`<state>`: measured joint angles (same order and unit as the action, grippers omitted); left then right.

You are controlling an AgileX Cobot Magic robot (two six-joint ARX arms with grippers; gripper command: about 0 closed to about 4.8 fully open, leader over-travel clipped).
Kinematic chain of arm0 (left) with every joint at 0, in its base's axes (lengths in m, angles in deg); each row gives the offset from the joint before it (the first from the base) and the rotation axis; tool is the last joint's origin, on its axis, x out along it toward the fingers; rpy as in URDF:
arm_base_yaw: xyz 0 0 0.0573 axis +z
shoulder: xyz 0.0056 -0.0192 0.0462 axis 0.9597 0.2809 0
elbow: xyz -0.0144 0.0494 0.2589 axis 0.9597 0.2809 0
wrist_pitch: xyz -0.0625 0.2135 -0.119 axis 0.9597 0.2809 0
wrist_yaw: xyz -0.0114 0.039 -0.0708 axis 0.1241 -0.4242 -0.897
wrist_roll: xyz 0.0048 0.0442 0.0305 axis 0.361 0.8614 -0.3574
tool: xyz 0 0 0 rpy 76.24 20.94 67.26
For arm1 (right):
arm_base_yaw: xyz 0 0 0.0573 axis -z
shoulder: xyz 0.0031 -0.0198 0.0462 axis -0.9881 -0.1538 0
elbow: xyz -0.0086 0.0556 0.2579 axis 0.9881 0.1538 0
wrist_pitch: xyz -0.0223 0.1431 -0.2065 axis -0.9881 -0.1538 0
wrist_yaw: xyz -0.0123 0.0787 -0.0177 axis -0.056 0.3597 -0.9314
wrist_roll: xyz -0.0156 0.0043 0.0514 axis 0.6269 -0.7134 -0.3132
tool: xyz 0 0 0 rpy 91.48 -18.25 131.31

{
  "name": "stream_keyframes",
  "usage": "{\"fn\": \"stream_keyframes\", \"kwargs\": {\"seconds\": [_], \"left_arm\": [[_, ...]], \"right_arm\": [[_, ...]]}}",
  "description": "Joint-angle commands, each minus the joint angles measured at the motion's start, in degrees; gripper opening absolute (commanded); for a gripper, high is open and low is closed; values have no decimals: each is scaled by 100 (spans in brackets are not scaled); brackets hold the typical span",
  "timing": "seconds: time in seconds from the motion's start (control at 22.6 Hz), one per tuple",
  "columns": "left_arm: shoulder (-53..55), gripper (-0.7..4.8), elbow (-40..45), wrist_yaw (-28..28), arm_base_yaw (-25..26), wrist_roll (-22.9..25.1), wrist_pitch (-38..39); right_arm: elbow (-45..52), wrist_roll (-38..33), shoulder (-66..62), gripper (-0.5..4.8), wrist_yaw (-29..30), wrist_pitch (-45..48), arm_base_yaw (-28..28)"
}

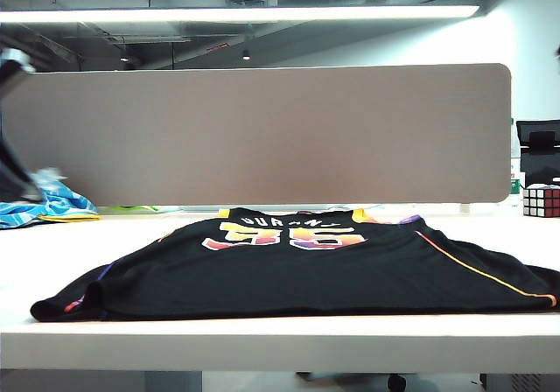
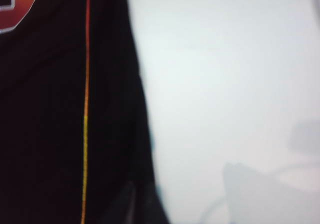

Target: Fold the bottom side of the basketball jersey horizontally towards the center, about one-third of the way, and then fold the bottom of the basketball jersey up towards the top, creating a neat rectangle.

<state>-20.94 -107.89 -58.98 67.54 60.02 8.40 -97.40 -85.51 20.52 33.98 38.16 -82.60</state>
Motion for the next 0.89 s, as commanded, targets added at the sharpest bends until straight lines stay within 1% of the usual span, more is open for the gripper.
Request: {"fn": "stream_keyframes", "kwargs": {"seconds": [0.04,0.09,0.22,0.27,0.31,0.35,0.4,0.49,0.53,0.58,0.62,0.66,0.71,0.75,0.8,0.89], "left_arm": [[1016,-5,-442,-962,184,219,-52],[1233,0,-535,-1086,256,229,-46],[1814,86,-732,-1637,525,227,-46],[1958,100,-767,-1784,579,223,-48],[2129,101,-800,-1947,640,219,-39],[2243,101,-811,-2065,686,205,-26],[2452,102,-811,-2249,752,216,-20],[2708,102,-811,-2341,748,234,11],[2752,103,-811,-2339,739,234,22],[2820,104,-811,-2334,739,313,107],[2826,109,-811,-2321,739,389,164],[2826,127,-811,-2310,739,529,278],[2826,128,-811,-2275,739,533,339],[2824,165,-811,-2181,739,682,433],[2824,185,-811,-2168,739,765,479],[2824,189,-811,-2041,627,820,647]], "right_arm": [[-466,236,-629,109,756,-389,258],[-518,251,-748,108,940,-426,332],[-586,254,-1080,110,1506,-549,634],[-586,260,-1196,123,1690,-573,752],[-586,284,-1281,136,1843,-595,852],[-586,310,-1394,166,2059,-610,981],[-586,321,-1541,193,2420,-608,1113],[-586,356,-1864,195,2892,-588,1366],[-586,378,-1937,196,2898,-597,1408],[-586,380,-2096,214,2914,-601,1414],[-586,387,-2173,214,2914,-599,1414],[-586,404,-2345,214,2916,-577,1414],[-584,420,-2420,214,2911,-562,1414],[-584,448,-2566,214,2865,-560,1401],[-584,450,-2625,214,2855,-557,1401],[-584,511,-2826,214,2850,-546,1401]]}}
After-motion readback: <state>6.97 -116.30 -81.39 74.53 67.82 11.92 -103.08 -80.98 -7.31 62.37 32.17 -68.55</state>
